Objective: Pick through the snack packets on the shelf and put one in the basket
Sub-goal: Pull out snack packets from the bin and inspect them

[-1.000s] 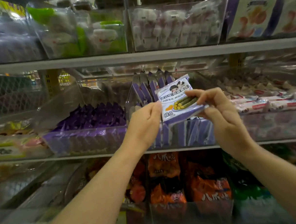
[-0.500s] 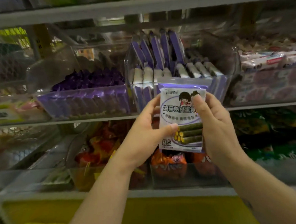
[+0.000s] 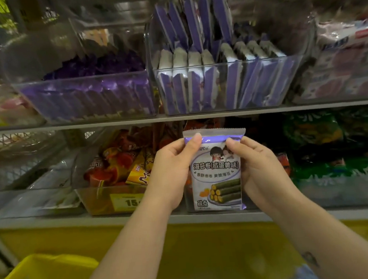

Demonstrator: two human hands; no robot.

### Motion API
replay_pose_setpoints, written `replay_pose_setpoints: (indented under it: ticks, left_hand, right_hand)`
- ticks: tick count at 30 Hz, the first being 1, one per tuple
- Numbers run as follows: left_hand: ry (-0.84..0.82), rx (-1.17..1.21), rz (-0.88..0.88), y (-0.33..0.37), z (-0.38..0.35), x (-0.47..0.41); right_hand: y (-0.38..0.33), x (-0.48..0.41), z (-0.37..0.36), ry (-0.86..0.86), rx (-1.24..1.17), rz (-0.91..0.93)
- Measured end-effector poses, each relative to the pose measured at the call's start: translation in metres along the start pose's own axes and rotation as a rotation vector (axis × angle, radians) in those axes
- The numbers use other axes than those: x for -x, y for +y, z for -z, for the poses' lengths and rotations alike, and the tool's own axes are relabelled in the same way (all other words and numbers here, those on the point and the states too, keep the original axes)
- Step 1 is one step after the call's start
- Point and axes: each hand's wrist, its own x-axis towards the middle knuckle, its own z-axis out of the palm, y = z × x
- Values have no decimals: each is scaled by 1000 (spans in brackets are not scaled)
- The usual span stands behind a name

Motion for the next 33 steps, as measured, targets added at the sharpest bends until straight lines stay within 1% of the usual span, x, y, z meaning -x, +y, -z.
replay_pose_setpoints:
  ticks: [4, 10, 12, 16, 21, 23, 26, 28, 31, 33]
  left_hand:
    - [48, 38, 77, -1, -3, 4]
    - [87, 45, 102, 0, -6, 6]
    - [87, 61, 101, -1, -5, 7]
    - [57, 70, 95, -3, -2, 5]
    - [-7, 115, 140, -2, 5, 5]
    - [0, 170, 164, -2, 6, 5]
    - [59, 283, 176, -2, 6, 3]
    - [76, 320, 199, -2, 6, 3]
    - [41, 321, 288, -3, 7, 4]
    - [-26, 262, 363, -2, 11, 4]
  right_hand:
    - [-2, 3, 0, -13, -60, -77]
    - [3, 2, 0, 39, -65, -80]
    - [5, 0, 2, 65, -46, -71]
    - [3, -4, 8, 24, 41, -38]
    - [-6, -7, 22, -106, 119, -95]
    - [-8, -7, 26, -177, 144, -137]
    - [-12, -2, 31, -408, 245, -288]
    - [-12, 0, 37, -515, 280, -388]
    - [-15, 2, 43, -522, 256, -449]
    - [-17, 3, 44, -518, 229, -464]
